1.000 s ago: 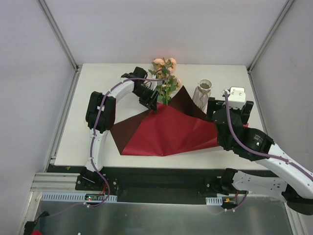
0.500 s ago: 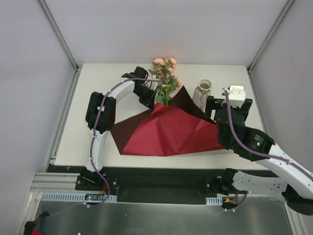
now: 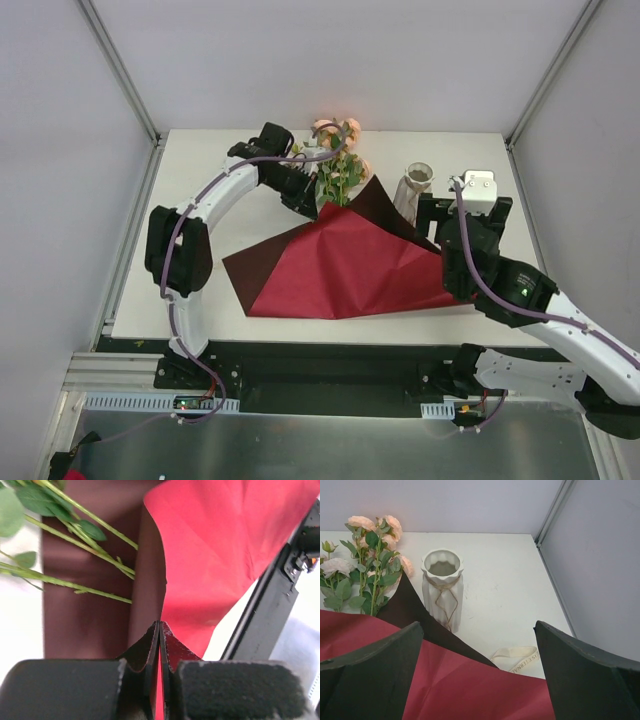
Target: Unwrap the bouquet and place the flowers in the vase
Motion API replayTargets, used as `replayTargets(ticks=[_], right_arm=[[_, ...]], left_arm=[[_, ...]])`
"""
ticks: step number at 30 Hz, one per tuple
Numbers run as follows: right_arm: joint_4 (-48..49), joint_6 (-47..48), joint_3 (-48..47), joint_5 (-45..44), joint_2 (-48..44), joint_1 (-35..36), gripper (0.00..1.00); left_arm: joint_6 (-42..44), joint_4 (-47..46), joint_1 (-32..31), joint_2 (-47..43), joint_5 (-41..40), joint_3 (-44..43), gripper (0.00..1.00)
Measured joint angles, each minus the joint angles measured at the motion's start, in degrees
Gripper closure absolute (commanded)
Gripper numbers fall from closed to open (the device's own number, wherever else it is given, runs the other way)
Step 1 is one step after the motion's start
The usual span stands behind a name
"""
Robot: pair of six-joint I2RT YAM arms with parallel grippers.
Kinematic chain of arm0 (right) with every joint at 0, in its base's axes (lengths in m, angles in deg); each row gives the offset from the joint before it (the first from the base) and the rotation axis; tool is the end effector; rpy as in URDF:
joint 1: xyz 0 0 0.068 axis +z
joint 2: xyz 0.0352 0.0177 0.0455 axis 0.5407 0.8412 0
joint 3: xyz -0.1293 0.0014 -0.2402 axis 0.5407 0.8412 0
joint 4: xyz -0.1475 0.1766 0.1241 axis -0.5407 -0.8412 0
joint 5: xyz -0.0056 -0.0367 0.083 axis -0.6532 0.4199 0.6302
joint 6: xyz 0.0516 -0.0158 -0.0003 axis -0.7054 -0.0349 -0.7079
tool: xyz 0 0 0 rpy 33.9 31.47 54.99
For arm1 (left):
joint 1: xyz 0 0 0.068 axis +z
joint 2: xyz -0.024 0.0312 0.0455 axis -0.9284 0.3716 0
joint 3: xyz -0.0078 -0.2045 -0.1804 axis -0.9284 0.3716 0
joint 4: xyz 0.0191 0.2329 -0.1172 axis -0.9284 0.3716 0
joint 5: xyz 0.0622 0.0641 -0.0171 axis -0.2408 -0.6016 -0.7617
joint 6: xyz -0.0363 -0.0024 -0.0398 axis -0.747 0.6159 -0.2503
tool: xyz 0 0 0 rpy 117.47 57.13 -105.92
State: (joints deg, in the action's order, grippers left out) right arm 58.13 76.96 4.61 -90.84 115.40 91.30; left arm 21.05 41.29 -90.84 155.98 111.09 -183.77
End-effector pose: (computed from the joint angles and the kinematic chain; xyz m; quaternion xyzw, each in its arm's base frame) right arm 0.1081 0.1142 0.4268 -0.0603 0.7308 -0.1543 0.6622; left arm 0.3907 -0.1898 0.2767 0.3784 0.8051 -0.3782 0.2559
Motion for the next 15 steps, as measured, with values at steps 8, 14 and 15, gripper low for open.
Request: replayTargets(ticks=[8,14,15], right_arm=[[0.2,0.9,-0.1,0.1,-0.3,-0.7,0.02],[1.4,1.3,-2.3,3.3,2.4,-2.2,0.02],[1.5,1.3,-2.9,4.1,3.1,-2.5,0.02]], left_arm=[[0.4,5.7,-2.8,-8.8,2.2,3.6,1.00],[3.8,14.9,-11.1,-22.3,1.8,0.8,1.00],[4.7,16.5,-12.7,-24.1,1.8,0.1,1.00]])
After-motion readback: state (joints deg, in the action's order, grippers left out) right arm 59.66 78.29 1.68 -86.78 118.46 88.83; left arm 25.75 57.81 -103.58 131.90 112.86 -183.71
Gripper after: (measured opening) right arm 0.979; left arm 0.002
